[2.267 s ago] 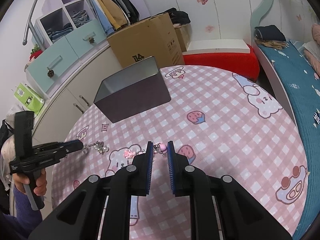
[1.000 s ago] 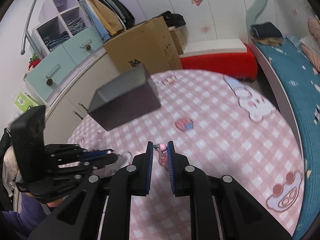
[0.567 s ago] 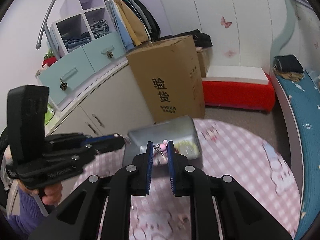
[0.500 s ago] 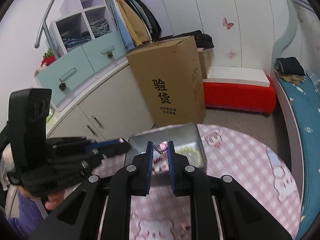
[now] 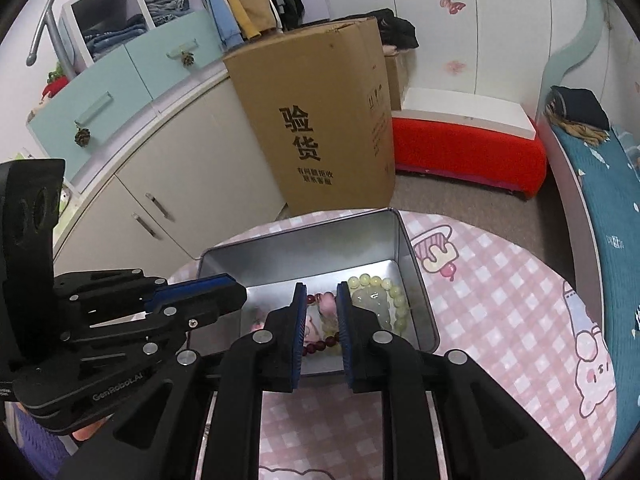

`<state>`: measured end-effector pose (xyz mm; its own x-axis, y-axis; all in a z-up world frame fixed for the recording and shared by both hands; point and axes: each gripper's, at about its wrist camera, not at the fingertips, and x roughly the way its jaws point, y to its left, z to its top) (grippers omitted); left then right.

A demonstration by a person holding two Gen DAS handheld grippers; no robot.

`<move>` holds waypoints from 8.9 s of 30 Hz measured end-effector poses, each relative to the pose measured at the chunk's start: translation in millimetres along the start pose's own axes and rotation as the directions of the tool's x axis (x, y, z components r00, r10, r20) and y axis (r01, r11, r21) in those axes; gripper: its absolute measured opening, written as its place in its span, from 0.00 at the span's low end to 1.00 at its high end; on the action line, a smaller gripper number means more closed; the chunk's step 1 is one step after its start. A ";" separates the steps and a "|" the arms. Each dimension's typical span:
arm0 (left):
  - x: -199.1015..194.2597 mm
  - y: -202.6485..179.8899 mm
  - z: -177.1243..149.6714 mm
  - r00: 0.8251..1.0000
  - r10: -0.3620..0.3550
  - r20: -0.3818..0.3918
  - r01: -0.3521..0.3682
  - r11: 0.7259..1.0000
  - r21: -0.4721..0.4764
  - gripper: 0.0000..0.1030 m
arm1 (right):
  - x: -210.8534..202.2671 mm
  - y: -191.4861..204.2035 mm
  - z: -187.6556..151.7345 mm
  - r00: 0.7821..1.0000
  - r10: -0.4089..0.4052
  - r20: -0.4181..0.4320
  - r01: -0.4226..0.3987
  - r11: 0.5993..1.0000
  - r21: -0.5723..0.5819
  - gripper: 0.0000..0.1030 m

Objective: Organize jewelry

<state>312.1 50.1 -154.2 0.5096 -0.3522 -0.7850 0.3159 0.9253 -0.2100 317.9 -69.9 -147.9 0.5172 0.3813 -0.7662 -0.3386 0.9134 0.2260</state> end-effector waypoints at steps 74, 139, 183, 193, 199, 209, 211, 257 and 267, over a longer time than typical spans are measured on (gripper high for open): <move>-53.1 18.9 -154.3 0.998 0.067 0.011 -0.066 0.995 -0.078 0.69 | -7.0 72.3 -128.7 0.998 0.004 -0.058 -0.017 0.973 -0.232 0.14; -15.8 -45.1 -139.4 0.994 0.107 -0.010 -0.105 0.987 0.122 0.24 | -104.1 5.7 -131.0 0.996 -0.058 -0.063 0.047 0.985 -0.165 0.07; -3.5 -18.7 1.2 0.999 0.035 0.032 -0.037 0.997 0.061 0.14 | -57.3 7.3 12.2 0.997 -0.016 0.076 0.024 0.994 -0.107 0.07; 5.4 -20.4 -5.4 0.998 0.058 0.019 -0.060 0.996 0.072 0.16 | -19.4 2.1 -1.6 0.999 -0.034 -0.007 0.033 0.997 -0.063 0.07; -2.6 -20.0 -4.5 0.996 0.078 0.049 -0.081 0.995 0.058 0.50 | -22.2 -1.4 -3.4 0.999 -0.033 0.000 0.033 0.999 -0.040 0.10; -44.3 -29.2 -15.3 0.974 0.153 0.167 -0.160 0.987 0.028 0.60 | -58.8 -1.3 -13.4 0.997 -0.023 0.071 0.024 1.000 -0.013 0.23; -54.8 -32.2 -21.0 0.965 0.174 0.194 -0.181 0.983 0.018 0.63 | -67.1 0.0 -16.9 0.996 -0.023 0.086 0.025 1.000 -0.015 0.28; -47.8 -5.0 -33.8 0.935 0.320 0.152 -0.294 0.941 -0.168 0.78 | -43.5 -21.0 -144.8 0.966 -0.257 -0.001 0.256 0.965 0.051 0.14; -20.8 5.6 -23.9 0.945 0.320 0.067 -0.307 0.938 -0.161 0.67 | -56.1 -57.3 -122.4 0.968 -0.247 0.046 0.241 0.964 0.113 0.14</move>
<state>284.1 66.0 -152.9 0.6360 -0.0459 -0.7704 0.0112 0.9987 -0.0502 212.0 -161.1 -191.5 0.6206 0.1497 -0.7697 -0.1132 0.9884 0.1010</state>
